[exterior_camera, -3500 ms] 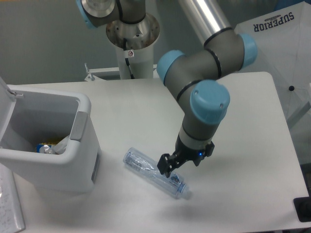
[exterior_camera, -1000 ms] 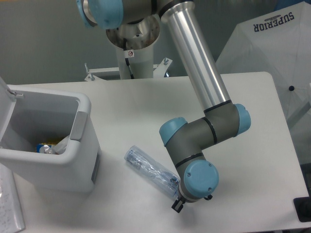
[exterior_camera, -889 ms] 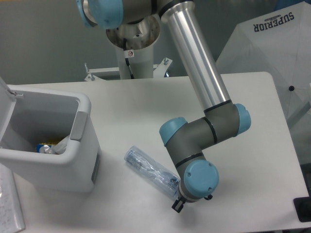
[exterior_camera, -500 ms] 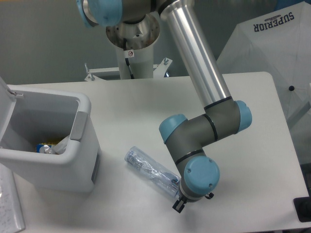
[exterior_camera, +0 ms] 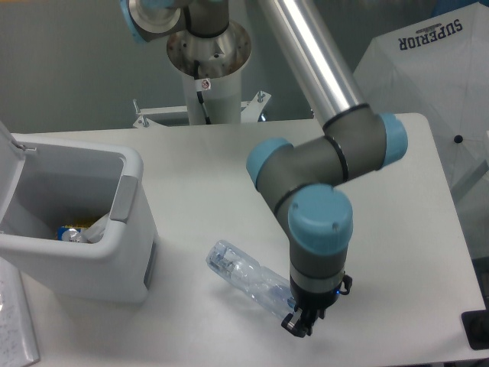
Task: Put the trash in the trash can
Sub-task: 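Lift the bottle and carry it over the white bin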
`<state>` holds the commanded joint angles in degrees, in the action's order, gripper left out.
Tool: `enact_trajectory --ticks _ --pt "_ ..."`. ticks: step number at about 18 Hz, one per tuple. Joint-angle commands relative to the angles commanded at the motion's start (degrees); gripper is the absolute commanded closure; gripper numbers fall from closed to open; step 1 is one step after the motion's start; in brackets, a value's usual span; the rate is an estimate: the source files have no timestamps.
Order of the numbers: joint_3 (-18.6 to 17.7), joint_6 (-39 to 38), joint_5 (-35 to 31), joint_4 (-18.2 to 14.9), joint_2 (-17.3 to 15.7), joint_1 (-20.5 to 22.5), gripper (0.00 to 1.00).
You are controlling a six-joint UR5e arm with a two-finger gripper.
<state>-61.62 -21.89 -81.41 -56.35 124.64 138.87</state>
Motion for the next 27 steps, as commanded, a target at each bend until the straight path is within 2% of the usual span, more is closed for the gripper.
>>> enact_trajectory --ticks 4,8,11,13,16,21,23,27 --pt "0.7 7.9 7.6 3.0 -4.0 -0.1 0.99" --pt "4.7 9.1 13.4 7.6 -5.4 -0.4 0.99" --pt "6.7 10.0 22.8 9.9 -6.2 -0.5 0.99" --pt "7.3 10.1 28.4 10.4 -7.1 -0.5 0.99" --pt "7.4 11.5 30.3 10.5 -8.9 -2.5 0.99" --pt "6.3 16.9 33.7 10.7 -12.0 -5.8 0.99" --pt "4.1 19.1 34.9 10.8 -13.5 -7.6 0.99" --pt "-3.1 22.9 34.9 10.9 -17.0 -10.8 0.99"
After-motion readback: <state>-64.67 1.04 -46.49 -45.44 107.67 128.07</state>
